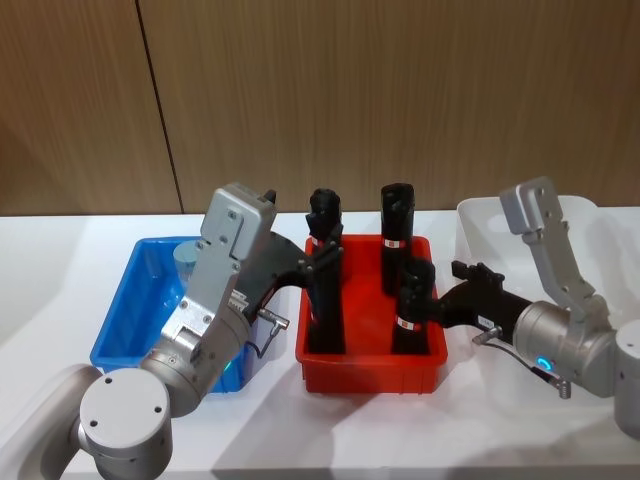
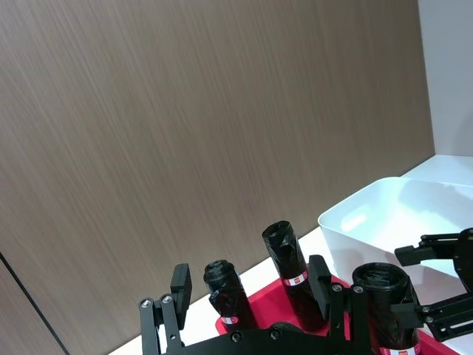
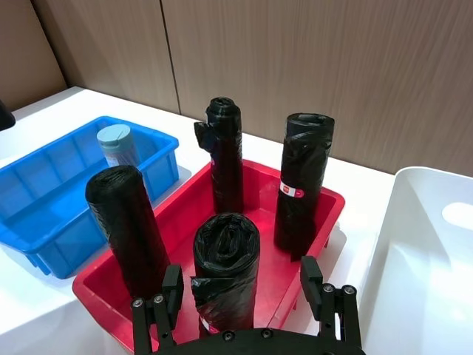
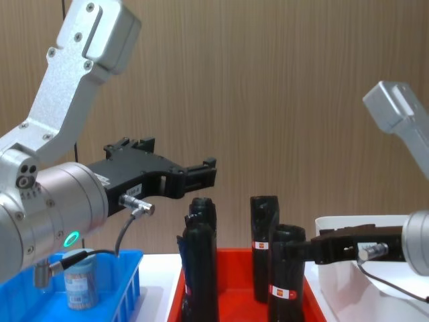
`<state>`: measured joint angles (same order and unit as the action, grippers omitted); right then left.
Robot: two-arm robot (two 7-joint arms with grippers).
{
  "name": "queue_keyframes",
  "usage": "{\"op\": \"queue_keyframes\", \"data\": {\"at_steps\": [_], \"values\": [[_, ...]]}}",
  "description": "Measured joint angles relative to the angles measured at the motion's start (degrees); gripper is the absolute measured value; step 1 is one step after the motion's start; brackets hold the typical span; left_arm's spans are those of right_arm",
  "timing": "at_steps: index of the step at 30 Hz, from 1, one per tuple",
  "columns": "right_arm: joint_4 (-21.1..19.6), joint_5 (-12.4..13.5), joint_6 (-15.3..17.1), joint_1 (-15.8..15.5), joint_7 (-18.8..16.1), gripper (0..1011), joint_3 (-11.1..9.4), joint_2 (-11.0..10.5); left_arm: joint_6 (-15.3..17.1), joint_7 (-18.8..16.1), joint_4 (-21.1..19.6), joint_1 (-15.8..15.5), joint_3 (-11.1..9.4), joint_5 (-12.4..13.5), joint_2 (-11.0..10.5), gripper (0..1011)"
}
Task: Pick the cotton swabs from the blue box and place them into the white box.
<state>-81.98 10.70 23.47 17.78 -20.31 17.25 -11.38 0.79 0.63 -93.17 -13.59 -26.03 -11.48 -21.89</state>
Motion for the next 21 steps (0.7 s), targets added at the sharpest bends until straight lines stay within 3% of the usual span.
{"op": "queue_keyframes", "data": {"at_steps": [21], "values": [[3.29,-0.07,-0.74,1.93,-0.28,1001,0.85,1.52,0.00,0.00,0.00,0.00,0.00,0.00,0.00,1004]]}}
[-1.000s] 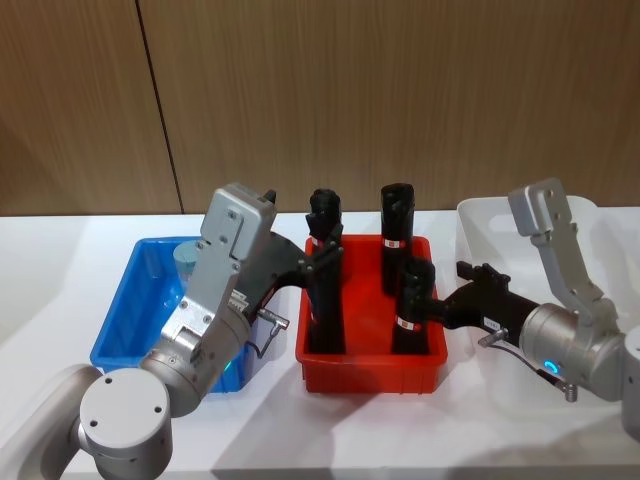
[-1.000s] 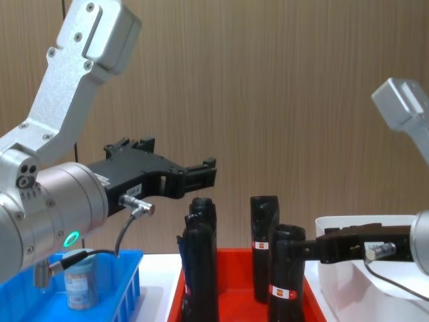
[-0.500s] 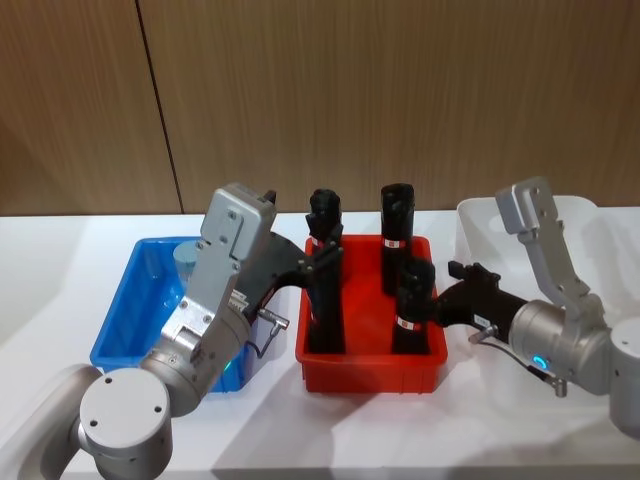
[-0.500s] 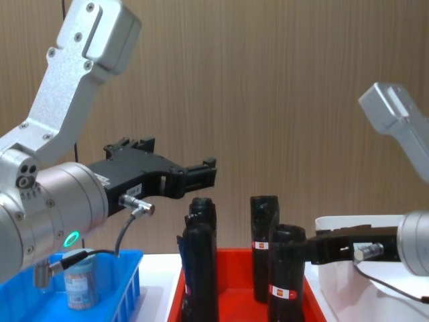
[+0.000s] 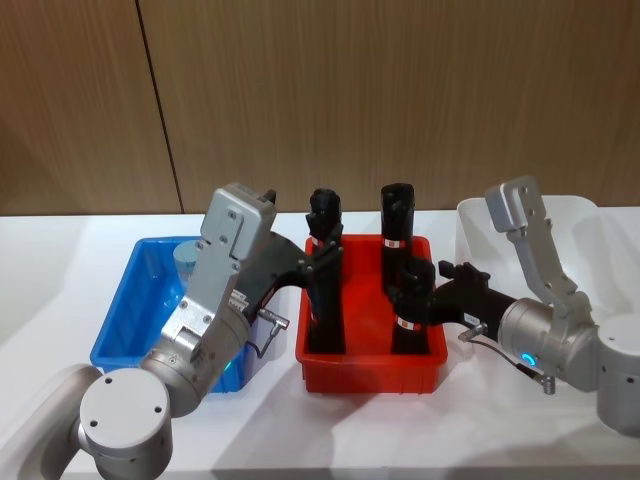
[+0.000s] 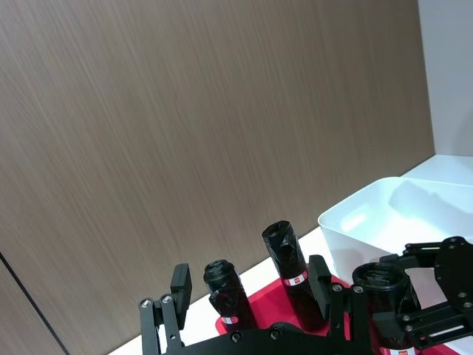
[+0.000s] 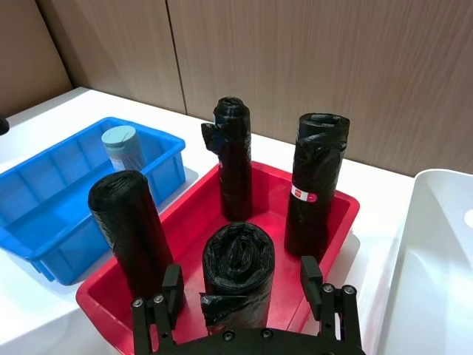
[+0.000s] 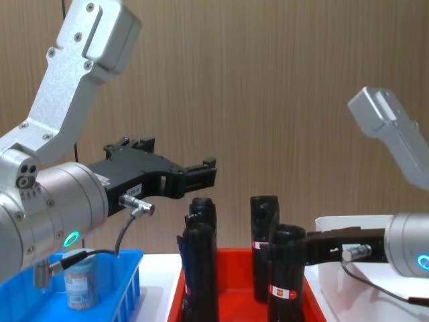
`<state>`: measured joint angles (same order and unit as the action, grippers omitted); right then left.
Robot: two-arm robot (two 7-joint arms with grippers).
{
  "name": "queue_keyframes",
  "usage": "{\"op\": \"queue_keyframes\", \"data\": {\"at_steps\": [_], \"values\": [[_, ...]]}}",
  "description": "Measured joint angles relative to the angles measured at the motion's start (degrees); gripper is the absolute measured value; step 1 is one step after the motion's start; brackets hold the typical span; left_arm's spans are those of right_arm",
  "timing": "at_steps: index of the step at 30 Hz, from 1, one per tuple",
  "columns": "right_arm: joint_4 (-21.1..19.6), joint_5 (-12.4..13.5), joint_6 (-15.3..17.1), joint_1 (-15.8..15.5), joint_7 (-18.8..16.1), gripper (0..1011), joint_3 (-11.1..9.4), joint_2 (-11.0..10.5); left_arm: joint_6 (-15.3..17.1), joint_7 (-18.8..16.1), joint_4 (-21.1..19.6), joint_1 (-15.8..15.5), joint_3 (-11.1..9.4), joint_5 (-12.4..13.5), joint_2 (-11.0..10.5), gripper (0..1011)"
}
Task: Pick the cotton swabs from the blue box and place them into the white box.
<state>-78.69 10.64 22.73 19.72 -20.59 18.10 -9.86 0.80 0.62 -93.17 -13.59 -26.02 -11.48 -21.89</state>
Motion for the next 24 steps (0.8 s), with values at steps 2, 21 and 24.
{"op": "queue_keyframes", "data": {"at_steps": [2,21,24], "values": [[0.44,0.04,-0.08,0.26,0.00,1002,0.10,0.21,0.00,0.00,0.00,0.00,0.00,0.00,0.00,1004],[2.31,0.57,-0.91,1.31,0.15,487,0.45,0.97,0.00,0.00,0.00,0.00,0.00,0.00,0.00,1004],[2.25,0.79,-1.04,1.31,0.22,461,0.44,0.96,0.00,0.00,0.00,0.00,0.00,0.00,0.00,1004]]}}
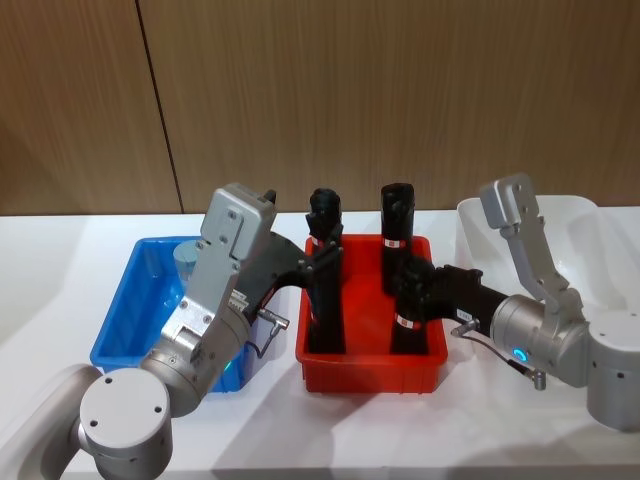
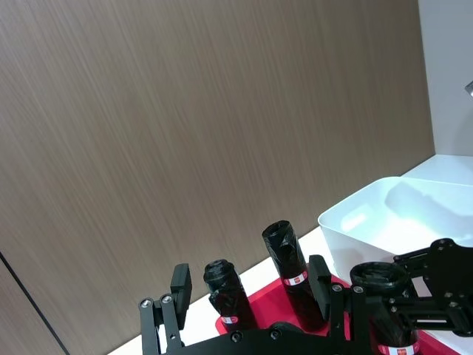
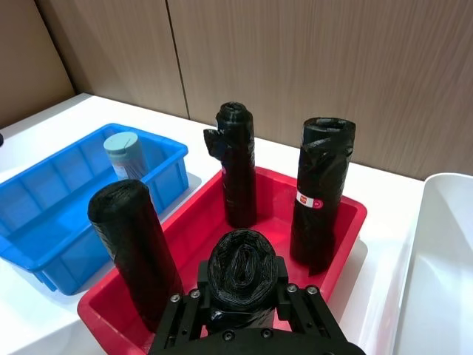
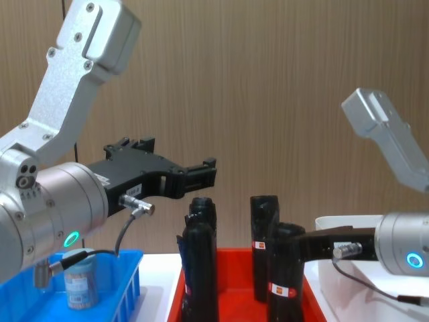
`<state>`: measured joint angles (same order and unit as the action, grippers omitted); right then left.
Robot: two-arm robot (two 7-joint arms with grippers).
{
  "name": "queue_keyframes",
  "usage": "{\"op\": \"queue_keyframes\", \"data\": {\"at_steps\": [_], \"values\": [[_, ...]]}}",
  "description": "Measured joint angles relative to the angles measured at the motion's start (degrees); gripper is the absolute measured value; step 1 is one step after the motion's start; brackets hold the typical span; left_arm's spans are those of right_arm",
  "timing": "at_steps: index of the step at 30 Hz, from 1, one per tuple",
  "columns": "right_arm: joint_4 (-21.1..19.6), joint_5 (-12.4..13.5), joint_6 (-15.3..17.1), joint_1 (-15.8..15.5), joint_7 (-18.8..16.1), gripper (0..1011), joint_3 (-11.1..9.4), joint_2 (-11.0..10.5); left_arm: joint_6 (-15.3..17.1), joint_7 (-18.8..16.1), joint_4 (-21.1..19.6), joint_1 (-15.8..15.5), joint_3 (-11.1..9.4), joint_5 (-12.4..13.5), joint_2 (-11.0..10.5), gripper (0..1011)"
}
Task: Pick the cotton swabs from the blue box and place them into the white box.
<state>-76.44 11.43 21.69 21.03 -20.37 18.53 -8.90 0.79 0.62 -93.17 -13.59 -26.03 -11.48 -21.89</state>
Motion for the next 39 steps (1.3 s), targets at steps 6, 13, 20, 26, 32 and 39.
{"op": "queue_keyframes", "data": {"at_steps": [6,13,20,26,32,39], "values": [[-0.94,0.46,-0.34,-0.10,0.20,424,-0.13,-0.13,0.00,0.00,0.00,0.00,0.00,0.00,0.00,1004],[-2.58,0.95,-0.82,-0.20,0.78,390,-0.43,-0.36,0.00,0.00,0.00,0.00,0.00,0.00,0.00,1004],[-5.46,1.78,-1.60,-0.17,1.83,363,-1.31,-0.94,0.00,0.00,0.00,0.00,0.00,0.00,0.00,1004],[-8.16,2.54,-2.16,0.10,2.88,363,-2.34,-1.63,0.00,0.00,0.00,0.00,0.00,0.00,0.00,1004],[-10.79,3.30,-2.65,0.48,3.90,363,-3.53,-2.46,0.00,0.00,0.00,0.00,0.00,0.00,0.00,1004],[-13.02,3.84,-3.10,0.89,4.87,363,-4.81,-3.48,0.00,0.00,0.00,0.00,0.00,0.00,0.00,1004]]}}
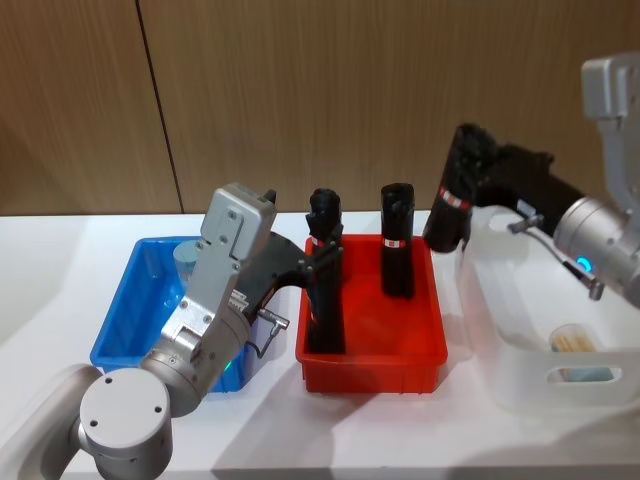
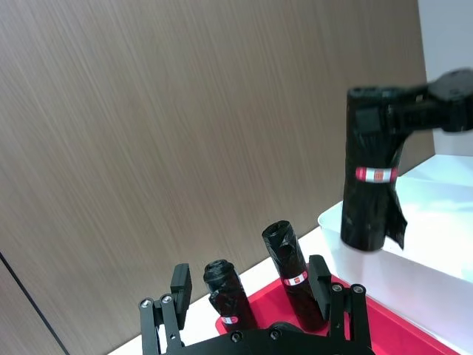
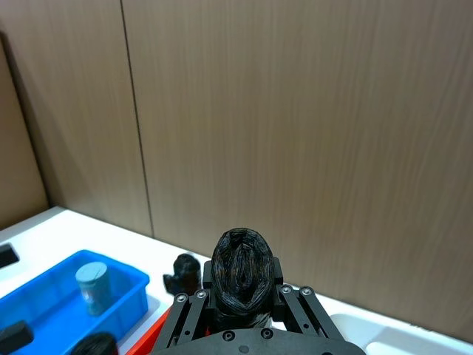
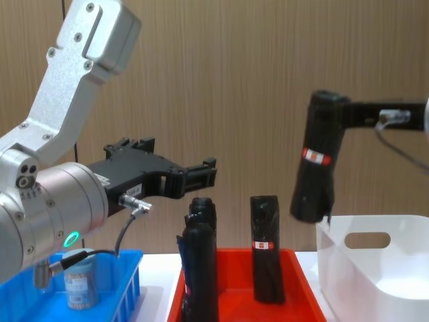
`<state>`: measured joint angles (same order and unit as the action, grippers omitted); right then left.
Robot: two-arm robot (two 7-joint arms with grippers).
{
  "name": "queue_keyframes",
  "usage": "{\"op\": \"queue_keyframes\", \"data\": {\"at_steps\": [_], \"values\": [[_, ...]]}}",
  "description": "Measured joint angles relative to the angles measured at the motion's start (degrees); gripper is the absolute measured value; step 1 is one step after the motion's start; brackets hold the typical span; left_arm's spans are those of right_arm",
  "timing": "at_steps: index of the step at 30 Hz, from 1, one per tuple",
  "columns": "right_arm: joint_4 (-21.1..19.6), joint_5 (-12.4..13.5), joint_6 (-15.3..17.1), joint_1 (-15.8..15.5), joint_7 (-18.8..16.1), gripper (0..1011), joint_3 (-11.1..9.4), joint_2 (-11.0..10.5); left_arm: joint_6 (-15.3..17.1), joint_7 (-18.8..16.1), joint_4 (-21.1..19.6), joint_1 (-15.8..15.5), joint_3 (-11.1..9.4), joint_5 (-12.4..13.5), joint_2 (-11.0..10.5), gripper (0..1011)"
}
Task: Pick the cotton swabs from the blue box and place them into the white box.
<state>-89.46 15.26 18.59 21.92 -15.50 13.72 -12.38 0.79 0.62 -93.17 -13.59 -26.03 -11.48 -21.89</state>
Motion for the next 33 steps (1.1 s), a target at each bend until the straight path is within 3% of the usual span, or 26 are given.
{"op": "queue_keyframes", "data": {"at_steps": [16,33], "values": [[-1.69,0.12,-0.48,-0.75,1.17,363,-2.46,-2.83,0.00,0.00,0.00,0.00,0.00,0.00,0.00,1004],[4.23,-0.19,-2.04,-1.89,2.75,363,-3.88,-4.55,0.00,0.00,0.00,0.00,0.00,0.00,0.00,1004]]}}
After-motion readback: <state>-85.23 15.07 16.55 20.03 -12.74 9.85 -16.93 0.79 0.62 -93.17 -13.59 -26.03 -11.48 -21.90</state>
